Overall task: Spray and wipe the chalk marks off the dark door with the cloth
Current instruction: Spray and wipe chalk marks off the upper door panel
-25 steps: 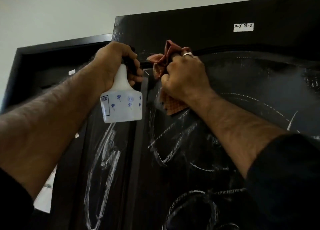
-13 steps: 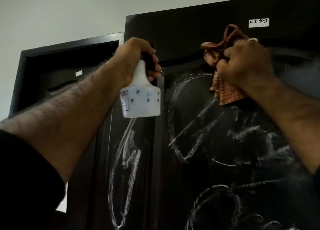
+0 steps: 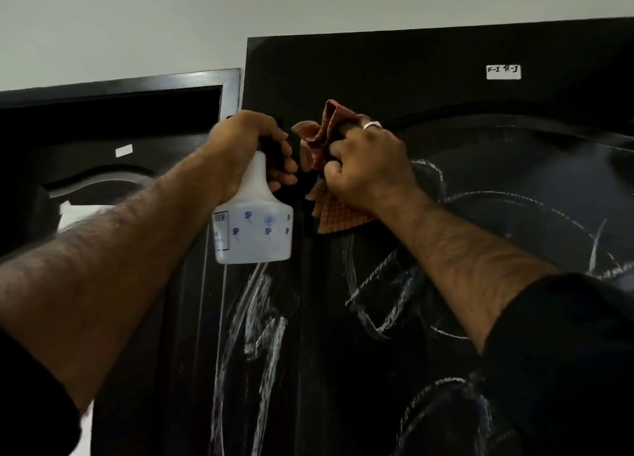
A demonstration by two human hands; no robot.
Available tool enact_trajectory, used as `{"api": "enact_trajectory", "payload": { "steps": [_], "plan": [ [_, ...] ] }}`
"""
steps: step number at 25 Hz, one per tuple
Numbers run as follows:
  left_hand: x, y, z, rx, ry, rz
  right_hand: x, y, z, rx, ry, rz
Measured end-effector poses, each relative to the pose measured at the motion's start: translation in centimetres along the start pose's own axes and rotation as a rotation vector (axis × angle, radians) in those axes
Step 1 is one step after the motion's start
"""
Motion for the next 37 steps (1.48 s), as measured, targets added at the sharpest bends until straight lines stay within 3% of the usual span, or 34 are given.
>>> {"api": "enact_trajectory", "payload": {
  "steps": [3, 10, 15, 17, 21, 23, 25, 30, 33, 37],
  "plan": [
    [0.3, 1.0, 0.5, -0.004, 0.008, 0.012, 3.8, -1.2, -1.7, -0.026, -0.064, -0.027],
    [2.5, 10.1, 0.6, -0.170, 0.024, -0.045, 19.5, -7.4, -7.6, 0.162, 0.438, -0.103],
    [4.2, 15.9, 0.6, -0.223, 0.054, -0.075, 22.7, -9.4, -10.7, 0.296, 0.698, -0.178],
    [4.7, 17.3, 0.8, -0.208, 0.059, -0.073, 21.4, -9.0, -9.0, 0.223, 0.606, -0.208],
    [6.1, 19.6, 0.7, -0.117, 0.083, -0.047, 19.1, -7.0, -6.7, 0.064, 0.196, -0.141],
    [7.1, 20.9, 0.5, -0.071, 0.095, -0.023, 20.0, -7.4, -7.2, 0.010, 0.084, -0.123],
    [8.3, 22.8, 0.2, -0.061, 0.106, -0.005, 22.4, -8.8, -8.6, -0.007, 0.049, -0.109],
    [9.6, 25.4, -0.4, -0.071, 0.097, -0.032, 28.2, -11.8, -12.5, 0.065, 0.161, -0.060],
    [9.7, 25.1, -0.8, -0.037, 0.083, -0.013, 26.8, -11.0, -10.2, 0.035, 0.128, -0.066],
    [9.8, 24.3, -1.1, 0.070, 0.091, 0.052, 23.5, -8.7, -6.0, -0.133, -0.025, -0.119]
  ]
}}
Point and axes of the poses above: each hand's wrist, its own z-axis towards the middle knuckle, its own y-axis out of the palm, x = y × z, the point moved 3 cm from there along z, towards the middle knuckle, and after that the axes turned 6 degrees about z, right-handed, at the moved point
